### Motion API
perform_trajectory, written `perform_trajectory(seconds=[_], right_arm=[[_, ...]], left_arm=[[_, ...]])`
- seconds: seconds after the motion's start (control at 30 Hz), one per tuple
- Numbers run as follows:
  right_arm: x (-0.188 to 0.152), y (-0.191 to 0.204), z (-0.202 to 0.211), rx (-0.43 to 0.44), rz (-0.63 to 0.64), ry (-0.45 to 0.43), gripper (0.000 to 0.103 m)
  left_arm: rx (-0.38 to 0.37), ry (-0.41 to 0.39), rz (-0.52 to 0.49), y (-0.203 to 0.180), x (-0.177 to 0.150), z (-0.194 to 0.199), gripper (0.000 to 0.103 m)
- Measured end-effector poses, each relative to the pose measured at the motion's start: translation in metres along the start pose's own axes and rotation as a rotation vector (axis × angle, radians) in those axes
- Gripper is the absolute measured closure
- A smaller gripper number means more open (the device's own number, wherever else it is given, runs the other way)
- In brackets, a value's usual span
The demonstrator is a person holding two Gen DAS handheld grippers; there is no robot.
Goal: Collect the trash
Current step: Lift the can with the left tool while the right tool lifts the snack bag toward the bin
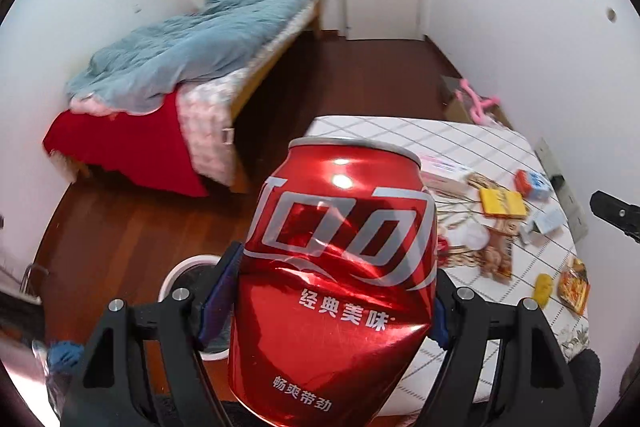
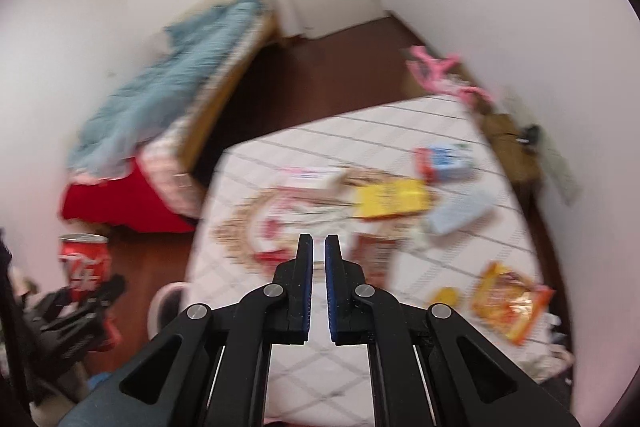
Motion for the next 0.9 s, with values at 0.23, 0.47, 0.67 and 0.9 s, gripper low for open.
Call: perform_trajectory(seconds=[0.23, 0.47, 0.67, 0.9], right_arm=[[-0.011, 0.024, -0.003, 0.125, -0.038, 0.058, 0.098], [-0.032, -0.074, 0.006, -0.115, -0.196, 0.06, 0.043], [-0.067, -0.198, 0.004, -0.363, -0.37, 0.103, 0.043], [-0.101, -0.278, -0.017, -0.388, -0.534, 0.169, 0.043]], left_arm=[[0.017, 0.011, 0.078, 0.033, -0.025, -0.002, 0.028], [-0.098, 0.082, 0.086, -0.027, -0.044, -0.033, 0.028], [-0.252, 0.192, 0.03, -0.132, -0.061, -0.074, 0.028], [-0.267, 0.291, -0.065, -0.199, -0.09, -0.113, 0.028]])
Point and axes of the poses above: each gripper's, at about its wrist camera, not at the fingertips, and z roughly against the way its jaws point, y to its left, x to its top, the point moved 3 cm from there along -z, roughly the way its jaws point, and after that the axes turned 3 degrees about x, right-handed, at the moved point
